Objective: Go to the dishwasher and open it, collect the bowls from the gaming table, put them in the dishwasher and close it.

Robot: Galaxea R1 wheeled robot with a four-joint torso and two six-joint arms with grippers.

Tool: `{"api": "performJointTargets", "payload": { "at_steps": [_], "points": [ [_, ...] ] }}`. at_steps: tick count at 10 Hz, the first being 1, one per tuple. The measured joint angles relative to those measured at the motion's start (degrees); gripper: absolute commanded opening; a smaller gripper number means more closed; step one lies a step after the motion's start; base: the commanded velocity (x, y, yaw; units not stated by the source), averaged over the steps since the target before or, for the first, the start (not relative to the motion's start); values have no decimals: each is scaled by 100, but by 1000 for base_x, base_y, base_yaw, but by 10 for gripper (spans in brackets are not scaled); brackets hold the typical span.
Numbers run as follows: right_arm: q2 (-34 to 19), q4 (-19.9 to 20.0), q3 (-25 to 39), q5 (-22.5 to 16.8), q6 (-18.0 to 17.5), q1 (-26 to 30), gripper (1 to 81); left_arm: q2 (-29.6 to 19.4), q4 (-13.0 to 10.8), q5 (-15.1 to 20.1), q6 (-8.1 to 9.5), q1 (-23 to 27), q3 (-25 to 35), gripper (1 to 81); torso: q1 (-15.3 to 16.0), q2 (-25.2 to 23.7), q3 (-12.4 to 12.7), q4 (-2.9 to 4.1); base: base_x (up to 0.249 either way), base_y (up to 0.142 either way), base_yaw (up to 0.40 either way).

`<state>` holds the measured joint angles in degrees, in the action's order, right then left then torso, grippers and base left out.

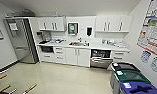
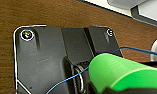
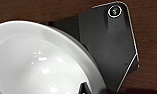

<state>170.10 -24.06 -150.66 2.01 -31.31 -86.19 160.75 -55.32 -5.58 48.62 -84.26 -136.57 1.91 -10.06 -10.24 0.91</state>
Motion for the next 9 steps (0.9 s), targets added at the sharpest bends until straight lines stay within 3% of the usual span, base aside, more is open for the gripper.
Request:
{"api": "performJointTargets", "payload": {
  "at_steps": [9],
  "points": [
    [2,0,0,-1,-4,-2,10,1,0,5,0,-16,0,10,-4,0,0,0,103,0,0]
  ]
}}
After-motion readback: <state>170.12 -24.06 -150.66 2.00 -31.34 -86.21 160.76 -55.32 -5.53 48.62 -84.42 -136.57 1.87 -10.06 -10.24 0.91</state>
